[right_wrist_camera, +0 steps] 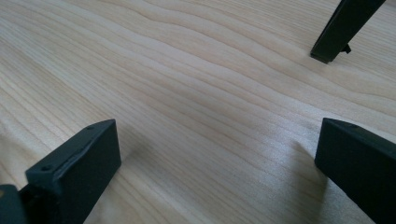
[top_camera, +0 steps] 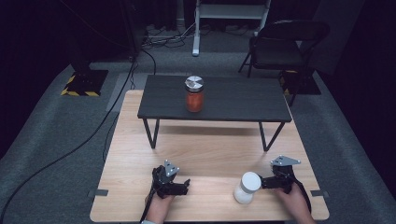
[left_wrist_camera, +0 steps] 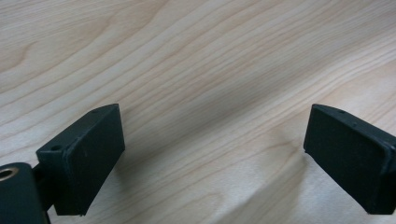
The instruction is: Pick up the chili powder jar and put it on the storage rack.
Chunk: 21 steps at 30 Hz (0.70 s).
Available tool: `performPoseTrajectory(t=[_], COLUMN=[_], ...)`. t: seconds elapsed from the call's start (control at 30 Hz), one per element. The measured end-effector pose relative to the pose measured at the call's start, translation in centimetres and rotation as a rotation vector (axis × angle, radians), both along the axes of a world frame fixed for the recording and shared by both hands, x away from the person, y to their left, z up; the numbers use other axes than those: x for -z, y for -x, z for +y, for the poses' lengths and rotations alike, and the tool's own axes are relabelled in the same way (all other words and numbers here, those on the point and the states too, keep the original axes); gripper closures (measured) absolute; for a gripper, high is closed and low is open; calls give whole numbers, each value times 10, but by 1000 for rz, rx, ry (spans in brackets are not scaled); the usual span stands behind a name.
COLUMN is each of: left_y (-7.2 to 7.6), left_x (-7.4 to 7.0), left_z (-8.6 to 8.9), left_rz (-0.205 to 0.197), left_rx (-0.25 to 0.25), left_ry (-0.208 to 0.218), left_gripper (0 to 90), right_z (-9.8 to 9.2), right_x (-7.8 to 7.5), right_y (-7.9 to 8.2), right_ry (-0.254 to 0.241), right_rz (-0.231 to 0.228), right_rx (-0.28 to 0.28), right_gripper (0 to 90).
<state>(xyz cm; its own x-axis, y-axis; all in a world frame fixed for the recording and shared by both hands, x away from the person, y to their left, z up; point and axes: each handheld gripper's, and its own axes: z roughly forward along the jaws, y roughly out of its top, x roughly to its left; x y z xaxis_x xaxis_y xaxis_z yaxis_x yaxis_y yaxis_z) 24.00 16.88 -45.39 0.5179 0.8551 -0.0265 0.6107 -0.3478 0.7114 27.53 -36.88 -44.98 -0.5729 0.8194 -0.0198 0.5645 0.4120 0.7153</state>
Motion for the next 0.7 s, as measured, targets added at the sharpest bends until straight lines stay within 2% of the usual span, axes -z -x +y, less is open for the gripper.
performPoseTrajectory(t=[0.03,0.17,0.7], left_y=[1,0,-3], left_x=[0,-1,-1], left_z=[-2,-4,-4], left_rz=[-4,7,9], left_rx=[-3,-26,-22], left_ry=[-18,-18,-25], left_gripper=[48,41,3], right_z=[0,0,0], right_x=[0,0,0], right_y=[0,0,0], right_ry=[0,0,0], right_rz=[0,0,0], right_rx=[0,0,0], right_gripper=[0,0,0])
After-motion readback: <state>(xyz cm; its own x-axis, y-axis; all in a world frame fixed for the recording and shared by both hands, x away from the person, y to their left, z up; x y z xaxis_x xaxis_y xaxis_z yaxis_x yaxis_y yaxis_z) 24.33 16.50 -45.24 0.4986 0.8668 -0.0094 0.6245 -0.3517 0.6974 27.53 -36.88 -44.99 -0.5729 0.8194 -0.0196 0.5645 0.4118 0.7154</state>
